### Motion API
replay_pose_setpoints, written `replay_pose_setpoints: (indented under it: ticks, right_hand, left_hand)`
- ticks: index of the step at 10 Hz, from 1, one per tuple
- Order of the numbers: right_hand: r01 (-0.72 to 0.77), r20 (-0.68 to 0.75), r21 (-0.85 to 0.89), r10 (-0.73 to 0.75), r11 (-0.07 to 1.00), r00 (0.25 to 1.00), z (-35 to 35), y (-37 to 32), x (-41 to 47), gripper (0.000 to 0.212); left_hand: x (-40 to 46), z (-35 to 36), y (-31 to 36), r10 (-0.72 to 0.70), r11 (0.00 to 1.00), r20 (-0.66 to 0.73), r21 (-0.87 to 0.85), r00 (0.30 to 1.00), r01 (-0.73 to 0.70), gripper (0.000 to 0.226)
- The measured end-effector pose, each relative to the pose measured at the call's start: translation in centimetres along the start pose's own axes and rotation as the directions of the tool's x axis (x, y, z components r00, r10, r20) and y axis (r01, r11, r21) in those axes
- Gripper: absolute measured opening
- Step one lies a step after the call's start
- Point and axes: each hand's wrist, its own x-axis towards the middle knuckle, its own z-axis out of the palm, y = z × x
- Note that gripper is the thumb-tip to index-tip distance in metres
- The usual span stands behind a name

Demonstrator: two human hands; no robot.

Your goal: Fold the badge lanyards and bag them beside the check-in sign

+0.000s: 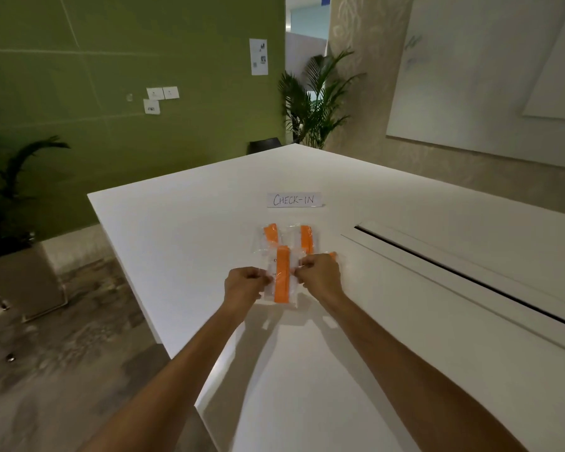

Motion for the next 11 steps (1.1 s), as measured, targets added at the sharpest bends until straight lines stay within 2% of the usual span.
replay_pose_setpoints:
  ticks: [1,2,4,7,9,11]
  right_hand:
    - [0.006,-0.010,-0.067,-0.006,0.998,1.000,1.1,0.0,1.4,0.018]
    - [0.049,0.011,-0.269,-0.048,0.962,0.999,2.3,0.1,3.1,0.021]
    - [0.034,0.041,-0.452,-0.018,0.891,0.999,3.2,0.6,5.0,0.023]
    - [0.016,0.022,-0.516,-0.005,0.857,1.000,4.0,1.8,5.8,0.020]
    - [0.020,0.028,-0.516,-0.006,0.857,1.000,4.0,1.9,5.8,0.025]
    - [0.056,0.029,-0.505,-0.048,0.861,0.998,3.0,1.8,5.2,0.027]
  left_hand:
    - [1.4,-0.1,-0.2,-0.018,0.998,-0.043,0.067,0.999,0.021,0.007]
    - [3.3,0.3,-0.5,-0.021,0.990,-0.061,0.135,0.998,0.029,0.007]
    - [5.5,1.2,-1.0,-0.008,0.952,-0.020,0.305,1.000,0.014,0.009]
    - [6.8,2.0,-1.1,0.010,0.908,-0.013,0.419,1.000,-0.004,0.008]
    - [7.0,2.2,-1.2,0.020,0.878,0.007,0.477,1.000,-0.021,0.018]
    - [6.2,1.8,-0.5,0.029,0.861,-0.070,0.508,0.997,0.010,0.040]
